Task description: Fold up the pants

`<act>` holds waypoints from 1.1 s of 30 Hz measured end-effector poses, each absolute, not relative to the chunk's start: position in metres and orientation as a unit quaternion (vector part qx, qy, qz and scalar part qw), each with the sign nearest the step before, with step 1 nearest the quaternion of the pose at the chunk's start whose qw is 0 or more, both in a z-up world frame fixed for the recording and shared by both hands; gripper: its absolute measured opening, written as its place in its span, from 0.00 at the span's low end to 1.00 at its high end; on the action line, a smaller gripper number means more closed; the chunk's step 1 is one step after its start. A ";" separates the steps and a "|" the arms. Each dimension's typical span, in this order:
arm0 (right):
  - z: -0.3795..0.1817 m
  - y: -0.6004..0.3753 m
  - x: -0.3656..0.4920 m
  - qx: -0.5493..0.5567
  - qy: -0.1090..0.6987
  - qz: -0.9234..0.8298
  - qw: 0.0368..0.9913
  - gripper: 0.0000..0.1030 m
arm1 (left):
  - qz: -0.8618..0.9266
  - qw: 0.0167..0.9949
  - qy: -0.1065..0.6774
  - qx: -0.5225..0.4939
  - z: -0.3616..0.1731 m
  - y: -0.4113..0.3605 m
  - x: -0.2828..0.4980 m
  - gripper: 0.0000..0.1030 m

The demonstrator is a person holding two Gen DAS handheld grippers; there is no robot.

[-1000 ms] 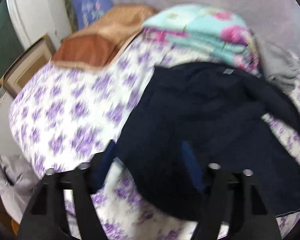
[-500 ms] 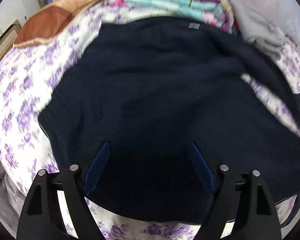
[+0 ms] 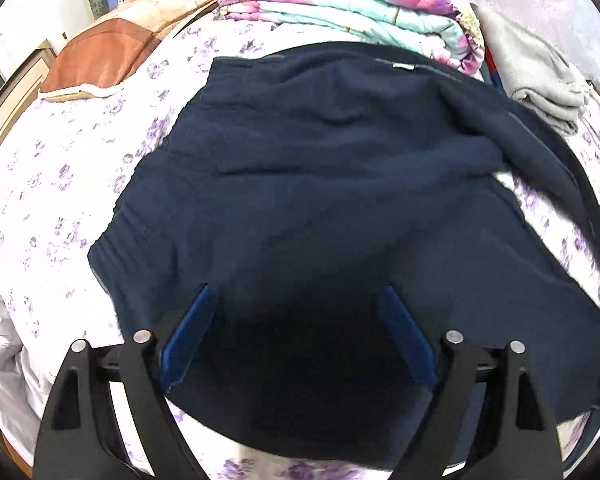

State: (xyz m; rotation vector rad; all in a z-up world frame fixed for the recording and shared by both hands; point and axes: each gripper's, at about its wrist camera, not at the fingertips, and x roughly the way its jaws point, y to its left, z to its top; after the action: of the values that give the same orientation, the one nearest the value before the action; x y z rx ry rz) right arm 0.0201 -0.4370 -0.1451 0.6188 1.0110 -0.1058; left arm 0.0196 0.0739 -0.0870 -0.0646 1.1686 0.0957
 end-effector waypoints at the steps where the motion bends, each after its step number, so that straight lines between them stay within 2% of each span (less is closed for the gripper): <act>1: -0.152 -0.432 0.026 0.319 0.480 -0.035 0.817 0.72 | 0.044 0.835 0.548 -0.031 -0.084 0.070 0.022 0.81; 5: -0.169 -0.423 0.052 0.365 0.478 -0.014 0.799 0.72 | 0.043 0.839 0.542 -0.023 -0.077 0.059 0.033 0.82; 6: -0.172 -0.428 0.062 0.375 0.468 -0.025 0.800 0.61 | 0.046 0.838 0.543 -0.019 -0.079 0.056 0.037 0.82; 7: -0.172 -0.432 0.071 0.379 0.466 -0.028 0.799 0.45 | 0.051 0.836 0.546 -0.015 -0.081 0.055 0.039 0.82; 8: -0.172 -0.436 0.081 0.380 0.466 -0.026 0.798 0.10 | 0.056 0.834 0.549 -0.013 -0.083 0.054 0.040 0.82; 10: -0.155 -0.451 0.102 0.378 0.445 -0.030 0.812 0.07 | 0.062 0.829 0.555 -0.018 -0.086 0.056 0.043 0.82; 14: -0.111 -0.483 0.152 0.399 0.364 -0.037 0.841 0.07 | 0.073 0.829 0.554 -0.016 -0.084 0.058 0.045 0.82; 16: -0.101 -0.491 0.181 0.383 0.341 -0.048 0.857 0.08 | 0.077 0.829 0.554 -0.010 -0.083 0.058 0.045 0.82; 17: -0.097 -0.492 0.193 0.365 0.337 -0.058 0.866 0.30 | 0.080 0.828 0.554 -0.008 -0.083 0.058 0.046 0.82; 18: -0.092 -0.493 0.202 0.345 0.337 -0.078 0.872 0.67 | 0.081 0.828 0.555 -0.008 -0.082 0.058 0.046 0.82; 19: -0.081 -0.496 0.205 0.317 0.320 -0.121 0.885 0.77 | 0.081 0.828 0.554 -0.009 -0.081 0.058 0.046 0.82; 20: -0.071 -0.498 0.202 0.303 0.294 -0.143 0.895 0.82 | 0.081 0.829 0.553 -0.008 -0.080 0.059 0.044 0.82; 22: -0.057 -0.505 0.192 0.293 0.269 -0.140 0.907 0.86 | 0.083 0.830 0.551 -0.006 -0.081 0.060 0.044 0.82; 25: -0.064 -0.511 0.177 0.263 0.322 -0.152 0.896 0.86 | 0.083 0.825 0.559 -0.014 -0.087 0.062 0.044 0.83; 29: -0.117 -0.500 0.170 0.220 0.433 -0.128 0.864 0.86 | 0.077 0.822 0.564 -0.009 -0.092 0.058 0.045 0.83; 33: -0.159 -0.494 0.181 0.253 0.448 -0.162 0.842 0.86 | 0.078 0.826 0.559 0.011 -0.086 0.053 0.042 0.83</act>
State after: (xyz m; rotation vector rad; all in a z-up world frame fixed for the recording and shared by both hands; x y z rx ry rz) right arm 0.1812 -0.4943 -0.1588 0.5344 0.9468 -0.3431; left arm 0.0421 0.0530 -0.0860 0.0239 1.1878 0.1648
